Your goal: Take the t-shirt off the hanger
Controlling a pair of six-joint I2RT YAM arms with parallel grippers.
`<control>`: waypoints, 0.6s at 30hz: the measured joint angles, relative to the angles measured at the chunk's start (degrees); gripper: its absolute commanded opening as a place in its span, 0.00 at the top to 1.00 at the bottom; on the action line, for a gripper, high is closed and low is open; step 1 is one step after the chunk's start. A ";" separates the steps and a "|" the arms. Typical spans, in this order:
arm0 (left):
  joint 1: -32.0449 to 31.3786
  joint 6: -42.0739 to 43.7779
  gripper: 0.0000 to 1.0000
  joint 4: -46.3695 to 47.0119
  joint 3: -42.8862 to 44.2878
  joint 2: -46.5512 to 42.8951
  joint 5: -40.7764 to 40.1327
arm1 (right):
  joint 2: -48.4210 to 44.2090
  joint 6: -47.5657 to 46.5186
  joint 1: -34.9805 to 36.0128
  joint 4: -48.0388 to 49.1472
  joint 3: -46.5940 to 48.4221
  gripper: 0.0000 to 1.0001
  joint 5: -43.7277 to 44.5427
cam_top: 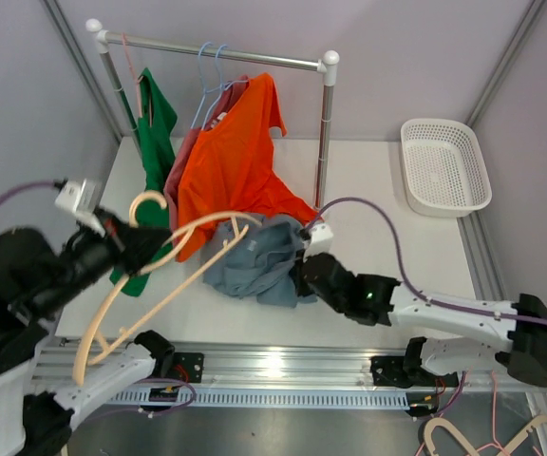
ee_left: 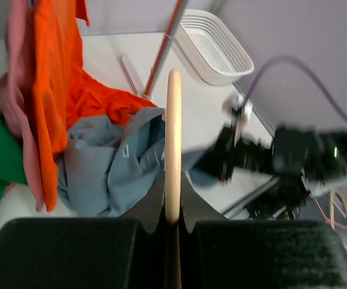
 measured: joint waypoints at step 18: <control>0.00 0.07 0.99 1.53 -33.40 -31.01 3.67 | -10.64 -33.22 -12.24 9.90 29.79 1.00 4.63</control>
